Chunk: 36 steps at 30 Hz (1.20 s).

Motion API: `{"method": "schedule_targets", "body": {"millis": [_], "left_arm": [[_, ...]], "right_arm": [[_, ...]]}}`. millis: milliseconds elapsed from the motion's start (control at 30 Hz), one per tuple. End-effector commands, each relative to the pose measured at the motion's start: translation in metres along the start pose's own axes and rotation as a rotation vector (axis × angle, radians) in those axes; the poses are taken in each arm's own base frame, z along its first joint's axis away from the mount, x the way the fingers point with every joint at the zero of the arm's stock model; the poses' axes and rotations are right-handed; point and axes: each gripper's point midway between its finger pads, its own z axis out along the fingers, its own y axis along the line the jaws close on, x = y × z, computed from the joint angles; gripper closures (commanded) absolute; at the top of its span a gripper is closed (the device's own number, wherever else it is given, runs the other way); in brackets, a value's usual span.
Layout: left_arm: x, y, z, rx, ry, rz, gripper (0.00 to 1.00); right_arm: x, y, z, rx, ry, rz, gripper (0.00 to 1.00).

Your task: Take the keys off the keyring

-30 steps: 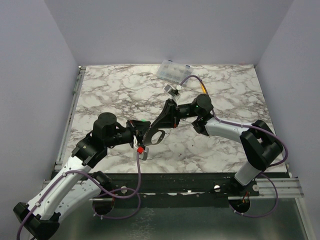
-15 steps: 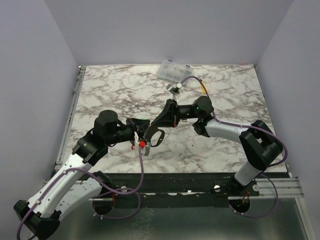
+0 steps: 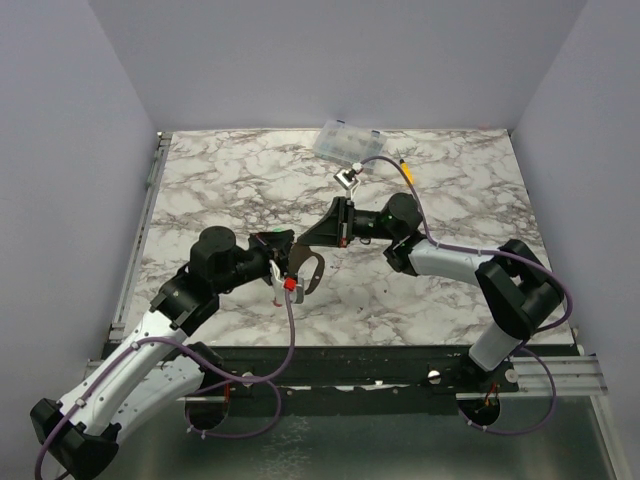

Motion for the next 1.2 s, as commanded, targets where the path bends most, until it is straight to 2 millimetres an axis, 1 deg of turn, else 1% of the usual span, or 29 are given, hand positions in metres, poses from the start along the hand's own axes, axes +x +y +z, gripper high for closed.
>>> {"method": "schedule_targets", "body": {"millis": [0, 133, 267, 400, 533, 600, 700, 800, 867, 900, 1033, 1067, 1100, 1167], "left_arm": [[0.020, -0.008, -0.002, -0.048, 0.089, 0.011, 1.00], [0.022, -0.004, -0.004, -0.143, 0.094, 0.027, 1.00], [0.021, -0.008, -0.002, -0.178, 0.088, 0.069, 1.00], [0.020, -0.015, 0.003, -0.179, 0.082, 0.128, 1.00], [0.019, -0.018, 0.008, -0.190, 0.102, 0.126, 1.00], [0.014, -0.021, 0.012, -0.185, 0.092, 0.120, 1.00], [-0.001, -0.021, 0.014, -0.184, 0.037, 0.093, 1.00], [-0.009, -0.022, 0.016, -0.177, 0.009, 0.064, 1.00], [-0.012, -0.023, 0.016, -0.158, 0.000, 0.024, 1.00], [-0.015, -0.022, 0.015, -0.149, -0.008, 0.002, 1.00], [-0.026, -0.031, 0.008, -0.089, -0.057, -0.025, 1.00], [-0.028, -0.032, 0.006, -0.084, -0.071, -0.025, 0.98], [-0.031, -0.032, 0.003, -0.083, -0.084, -0.026, 0.94], [-0.035, -0.036, -0.001, -0.056, -0.099, -0.040, 0.88]], "right_arm": [[-0.026, 0.008, 0.005, 0.009, -0.100, 0.091, 0.99], [-0.029, 0.005, 0.006, 0.021, -0.124, 0.124, 0.99], [-0.033, 0.003, 0.006, 0.028, -0.144, 0.140, 0.99], [-0.036, 0.002, 0.006, 0.034, -0.170, 0.168, 0.99], [-0.038, 0.001, 0.005, 0.036, -0.192, 0.177, 0.99], [-0.038, 0.001, 0.004, 0.032, -0.203, 0.174, 0.99], [-0.038, 0.003, 0.007, 0.019, -0.197, 0.149, 0.99], [-0.038, 0.018, 0.007, -0.032, -0.183, 0.057, 0.99], [-0.039, 0.031, 0.005, -0.072, -0.167, -0.036, 0.99], [-0.038, 0.036, 0.004, -0.087, -0.152, -0.089, 0.99], [-0.029, 0.051, -0.002, -0.139, -0.071, -0.288, 0.99], [-0.026, 0.054, -0.003, -0.153, -0.049, -0.336, 0.99], [-0.023, 0.056, -0.004, -0.167, -0.023, -0.381, 0.99], [-0.018, 0.057, -0.005, -0.174, 0.020, -0.432, 0.99]]}}
